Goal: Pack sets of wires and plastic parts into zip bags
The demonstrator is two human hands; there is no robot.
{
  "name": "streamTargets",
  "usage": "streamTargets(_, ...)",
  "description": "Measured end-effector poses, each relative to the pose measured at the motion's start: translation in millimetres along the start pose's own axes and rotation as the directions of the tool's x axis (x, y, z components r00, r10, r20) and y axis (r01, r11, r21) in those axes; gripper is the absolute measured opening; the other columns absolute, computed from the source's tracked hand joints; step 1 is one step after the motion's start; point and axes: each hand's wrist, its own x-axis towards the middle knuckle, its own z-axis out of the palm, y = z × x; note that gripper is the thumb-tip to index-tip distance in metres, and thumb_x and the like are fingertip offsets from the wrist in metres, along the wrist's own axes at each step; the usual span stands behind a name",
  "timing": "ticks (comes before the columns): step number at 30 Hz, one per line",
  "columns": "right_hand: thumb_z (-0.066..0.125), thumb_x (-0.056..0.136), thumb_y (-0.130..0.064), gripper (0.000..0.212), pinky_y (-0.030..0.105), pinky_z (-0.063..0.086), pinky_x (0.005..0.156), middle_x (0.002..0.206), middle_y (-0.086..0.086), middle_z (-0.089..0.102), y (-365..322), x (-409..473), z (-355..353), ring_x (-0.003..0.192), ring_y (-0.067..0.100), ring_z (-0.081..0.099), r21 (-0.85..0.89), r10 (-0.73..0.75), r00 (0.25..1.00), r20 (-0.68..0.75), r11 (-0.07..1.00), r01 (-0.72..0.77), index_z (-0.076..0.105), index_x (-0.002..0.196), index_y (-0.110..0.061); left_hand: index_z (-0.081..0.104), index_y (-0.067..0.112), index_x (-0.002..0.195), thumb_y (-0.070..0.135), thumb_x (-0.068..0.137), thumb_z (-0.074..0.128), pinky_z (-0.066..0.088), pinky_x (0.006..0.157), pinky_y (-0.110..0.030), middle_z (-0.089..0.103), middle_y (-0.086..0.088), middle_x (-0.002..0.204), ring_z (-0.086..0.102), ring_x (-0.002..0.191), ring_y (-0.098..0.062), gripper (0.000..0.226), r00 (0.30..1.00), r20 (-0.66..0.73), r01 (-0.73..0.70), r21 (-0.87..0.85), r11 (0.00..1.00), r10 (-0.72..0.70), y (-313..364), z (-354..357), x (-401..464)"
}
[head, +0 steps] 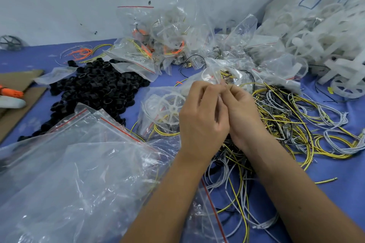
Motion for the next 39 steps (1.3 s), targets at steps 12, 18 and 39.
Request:
streamTargets(12,0.052,0.094,0.014,0.023,0.026,0.053,0.073,0.088,0.004,0.068,0,-5,-4,0.083,0.015,0.063,-0.188,-0.109,0.909,0.403,0.962,0.199,0.066,0.104,-0.002,0.068,-0.002,0.085,-0.016,0.079,0.066,0.043,0.076,-0.015,0.061,-0.012,0.089,0.056,0.081,-0.017,0.015,0.998,-0.052,-0.03,-0.008,1.0,0.03,-2,-4,4)
streamTargets(18,0.045,0.084,0.023,0.031,0.023,0.048,0.067,0.078,-0.001,0.061,-6,-6,-11,0.075,0.001,0.054,-0.411,-0.106,0.811,0.576,0.82,0.399,0.064,0.083,-0.002,0.07,-0.003,0.086,-0.018,0.076,0.067,0.044,0.077,-0.017,0.063,-0.013,0.089,0.058,0.081,-0.018,0.018,0.998,-0.01,-0.061,-0.069,0.996,0.061,-1,-6,5)
streamTargets(39,0.066,0.1,-0.017,0.018,0.031,0.051,0.058,0.07,-0.003,0.074,2,-5,0,0.061,0.012,0.064,-0.532,-0.199,0.921,0.336,0.766,0.36,0.08,0.091,-0.011,0.075,0.021,0.094,0.046,0.102,0.039,0.047,0.082,-0.026,0.069,0.015,0.085,0.062,0.087,-0.003,0.044,0.889,0.154,0.439,-0.016,0.898,-0.432,-64,-51,46)
